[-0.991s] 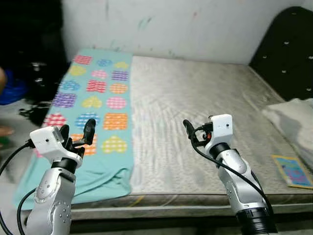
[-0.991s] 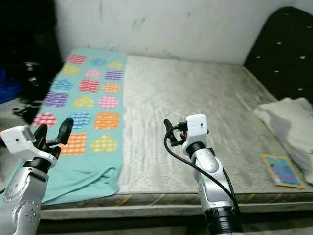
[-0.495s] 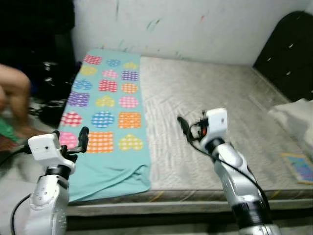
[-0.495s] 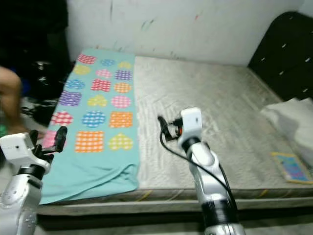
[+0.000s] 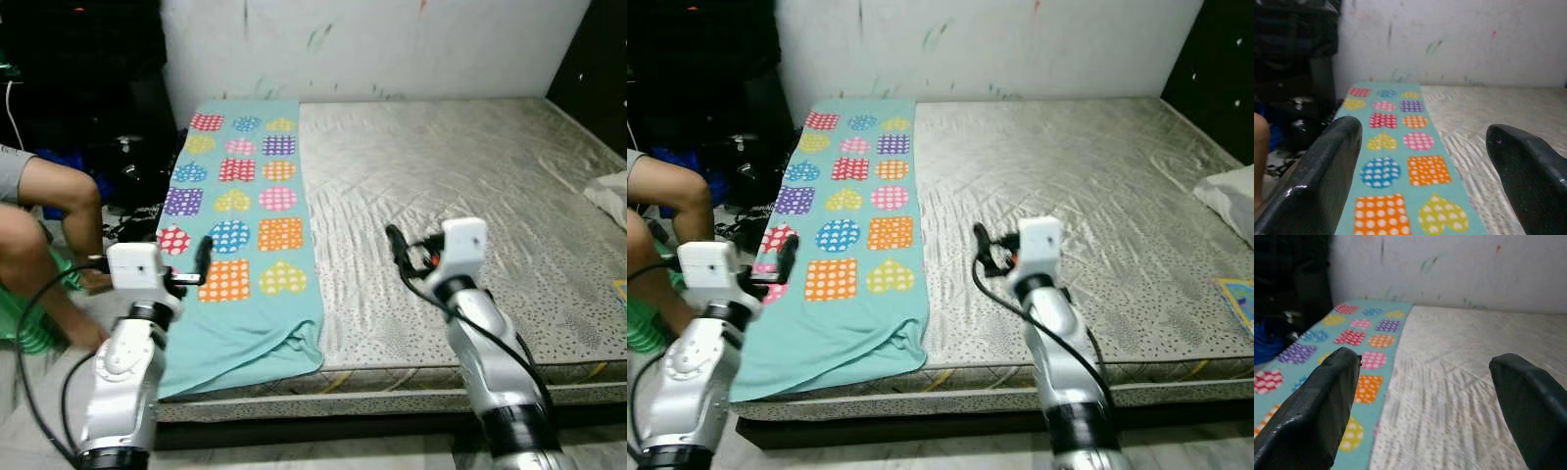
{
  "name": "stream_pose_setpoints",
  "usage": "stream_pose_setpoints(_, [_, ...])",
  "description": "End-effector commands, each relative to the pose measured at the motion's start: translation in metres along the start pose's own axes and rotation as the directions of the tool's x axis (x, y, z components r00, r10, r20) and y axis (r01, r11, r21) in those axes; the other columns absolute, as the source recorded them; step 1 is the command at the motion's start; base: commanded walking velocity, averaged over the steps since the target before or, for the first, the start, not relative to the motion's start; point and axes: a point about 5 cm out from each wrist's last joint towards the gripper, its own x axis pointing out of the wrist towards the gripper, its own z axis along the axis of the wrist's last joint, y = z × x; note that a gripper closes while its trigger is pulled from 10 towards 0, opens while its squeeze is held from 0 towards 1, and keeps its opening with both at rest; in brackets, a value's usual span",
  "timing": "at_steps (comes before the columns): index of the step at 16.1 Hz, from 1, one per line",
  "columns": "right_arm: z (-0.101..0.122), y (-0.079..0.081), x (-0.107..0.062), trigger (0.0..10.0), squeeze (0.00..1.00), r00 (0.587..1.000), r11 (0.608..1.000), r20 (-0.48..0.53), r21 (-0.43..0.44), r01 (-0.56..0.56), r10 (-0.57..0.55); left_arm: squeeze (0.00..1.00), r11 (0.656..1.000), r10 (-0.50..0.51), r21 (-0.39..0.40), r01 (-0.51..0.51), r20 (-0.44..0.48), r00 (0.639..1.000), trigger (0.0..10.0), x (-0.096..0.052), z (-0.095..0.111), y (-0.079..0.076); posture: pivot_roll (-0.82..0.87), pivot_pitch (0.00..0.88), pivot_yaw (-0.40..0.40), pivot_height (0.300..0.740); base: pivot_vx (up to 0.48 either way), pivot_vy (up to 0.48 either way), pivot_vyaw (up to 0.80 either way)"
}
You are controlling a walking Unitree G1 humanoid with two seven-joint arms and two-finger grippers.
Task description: Clean up the room
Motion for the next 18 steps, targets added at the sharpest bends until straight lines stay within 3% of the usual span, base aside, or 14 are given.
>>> stream_pose_setpoints(1, [0.004, -0.001, -0.002, 10.0, 0.00, 1.000, 1.000, 0.024, -0.015, 0.004, -0.004, 0.00, 1.000, -0.009, 0.013, 0.009, -0.009, 1.000, 10.0, 0.000, -0.005, -0.004, -0.11, 0.000, 0.033, 0.740, 0.000, 0.000, 0.00])
stream_pose_setpoints(5, [0.003, 0.004, -0.006, 10.0, 0.00, 1.000, 1.000, 0.018, 0.000, -0.017, 0.017, 0.00, 0.999, 0.009, -0.030, -0.009, -0.010, 1.000, 10.0, -0.002, -0.010, -0.008, -0.09, 0.000, -0.012, 0.740, 0.000, 0.000, 0.00])
stream_pose_setpoints(7, [0.000, 0.008, -0.007, 10.0, 0.00, 0.999, 0.999, -0.006, 0.017, -0.037, 0.037, 0.00, 0.998, -0.024, -0.063, 0.024, 0.001, 1.000, 10.0, -0.008, -0.005, -0.010, -0.06, 0.000, -0.030, 0.740, 0.000, 0.000, 0.00])
stream_pose_setpoints(12, [-0.009, 0.016, -0.015, 10.0, 0.00, 0.995, 0.996, -0.054, 0.021, -0.084, 0.085, 0.00, 0.995, -0.001, -0.100, 0.000, -0.010, 1.000, 10.0, -0.021, -0.007, -0.011, -0.04, 0.000, -0.070, 0.740, 0.000, 0.000, -0.27])
stream_pose_setpoints(18, [-0.008, 0.006, -0.018, 10.0, 0.00, 0.997, 0.999, -0.067, 0.003, -0.049, 0.049, 0.00, 0.989, -0.030, -0.145, 0.024, -0.040, 0.999, 10.0, -0.027, -0.012, -0.021, -0.06, 0.000, -0.055, 0.740, 0.000, 0.053, 0.00])
